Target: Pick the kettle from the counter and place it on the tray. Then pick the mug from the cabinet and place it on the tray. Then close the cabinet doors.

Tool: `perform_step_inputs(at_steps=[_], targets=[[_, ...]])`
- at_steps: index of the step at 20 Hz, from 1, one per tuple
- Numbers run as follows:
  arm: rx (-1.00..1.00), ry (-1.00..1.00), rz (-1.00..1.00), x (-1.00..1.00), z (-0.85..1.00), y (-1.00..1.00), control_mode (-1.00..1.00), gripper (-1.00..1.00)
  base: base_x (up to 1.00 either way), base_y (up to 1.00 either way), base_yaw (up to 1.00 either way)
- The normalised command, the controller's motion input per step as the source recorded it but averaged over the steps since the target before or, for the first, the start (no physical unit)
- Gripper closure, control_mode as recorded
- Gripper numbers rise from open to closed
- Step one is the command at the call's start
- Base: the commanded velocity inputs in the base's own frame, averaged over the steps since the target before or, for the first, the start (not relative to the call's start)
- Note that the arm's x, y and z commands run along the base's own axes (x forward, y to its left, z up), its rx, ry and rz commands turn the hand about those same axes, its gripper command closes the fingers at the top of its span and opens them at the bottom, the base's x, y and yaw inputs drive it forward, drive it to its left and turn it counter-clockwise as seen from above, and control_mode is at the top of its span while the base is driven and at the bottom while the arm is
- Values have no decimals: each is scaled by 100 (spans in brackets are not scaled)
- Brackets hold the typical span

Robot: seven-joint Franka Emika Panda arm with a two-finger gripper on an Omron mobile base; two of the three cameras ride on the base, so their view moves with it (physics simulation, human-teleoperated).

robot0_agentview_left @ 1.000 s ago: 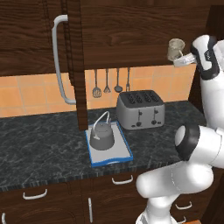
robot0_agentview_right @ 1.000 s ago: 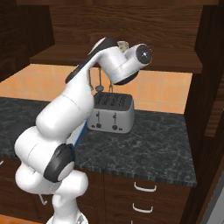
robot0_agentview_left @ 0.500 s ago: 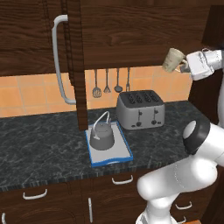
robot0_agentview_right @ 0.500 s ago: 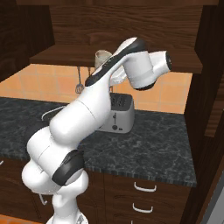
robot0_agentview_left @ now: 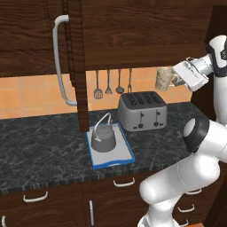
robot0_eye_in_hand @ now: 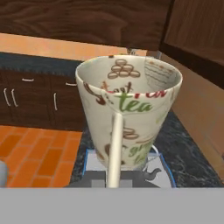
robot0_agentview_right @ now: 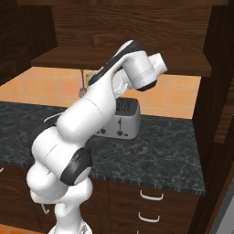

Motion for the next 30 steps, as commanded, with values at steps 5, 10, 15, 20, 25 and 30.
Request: perform_step_inputs(at_steps=[5,10,15,20,25,30], targets=[[-5,0,-8,-14,-53,26,-100,100,0,0,0],[-1,0,-8,-7,-63,31,-100,100,0,0,0],[0,0,-8,-5,-63,29,-100,100,0,0,0],[0,0,-8,0,-58,19,-100,100,0,0,0],[0,0,-2,0,-20,4,-100,100,0,0,0],[0,1,0,0,-13,0,-100,100,0,0,0]])
